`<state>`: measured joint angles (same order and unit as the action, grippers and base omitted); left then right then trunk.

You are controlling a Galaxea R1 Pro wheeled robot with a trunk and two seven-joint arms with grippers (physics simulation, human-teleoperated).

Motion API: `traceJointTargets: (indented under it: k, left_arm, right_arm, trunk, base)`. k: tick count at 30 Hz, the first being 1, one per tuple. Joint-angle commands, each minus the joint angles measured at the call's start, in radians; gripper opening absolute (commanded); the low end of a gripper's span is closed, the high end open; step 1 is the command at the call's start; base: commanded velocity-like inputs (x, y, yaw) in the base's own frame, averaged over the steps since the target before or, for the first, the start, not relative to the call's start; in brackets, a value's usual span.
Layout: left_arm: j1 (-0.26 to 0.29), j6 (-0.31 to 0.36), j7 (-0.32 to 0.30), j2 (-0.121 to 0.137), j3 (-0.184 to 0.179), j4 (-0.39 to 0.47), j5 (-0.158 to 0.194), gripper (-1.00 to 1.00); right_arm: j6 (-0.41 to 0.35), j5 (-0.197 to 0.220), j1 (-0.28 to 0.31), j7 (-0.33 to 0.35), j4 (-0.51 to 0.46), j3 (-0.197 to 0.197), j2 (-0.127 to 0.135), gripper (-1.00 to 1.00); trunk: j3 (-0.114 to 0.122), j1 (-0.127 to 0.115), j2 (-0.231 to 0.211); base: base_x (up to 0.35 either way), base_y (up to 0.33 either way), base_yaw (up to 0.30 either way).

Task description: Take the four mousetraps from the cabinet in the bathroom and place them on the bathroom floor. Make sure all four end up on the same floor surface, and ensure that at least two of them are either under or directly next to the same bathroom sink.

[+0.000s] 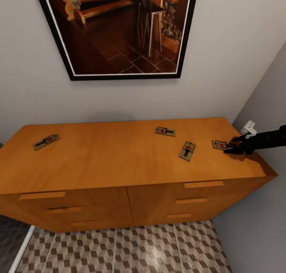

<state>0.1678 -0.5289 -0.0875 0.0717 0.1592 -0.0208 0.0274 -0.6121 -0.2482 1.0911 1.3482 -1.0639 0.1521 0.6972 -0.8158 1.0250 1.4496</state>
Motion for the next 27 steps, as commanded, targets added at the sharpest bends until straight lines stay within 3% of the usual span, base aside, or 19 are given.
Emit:
traceJointTargets:
  k: [1, 27]
  left_arm:
    - [0.001, -0.003, -0.009, 0.0, 0.008, -0.002, 0.003, 1.0]
    - [0.001, -0.003, -0.009, 0.0, 0.008, -0.002, 0.003, 1.0]
  right_arm:
    - [-0.009, -0.004, 0.001, 0.005, -0.001, 0.001, 0.001, 1.0]
    - [-0.005, -0.006, 0.001, 0.005, 0.001, 0.003, 0.001, 1.0]
  trunk:
    - [-0.001, 0.0, 0.0]
    - [-0.005, 0.0, 0.0]
  base:
    - [0.0, 0.0, 0.0]
    - [0.0, 0.0, 0.0]
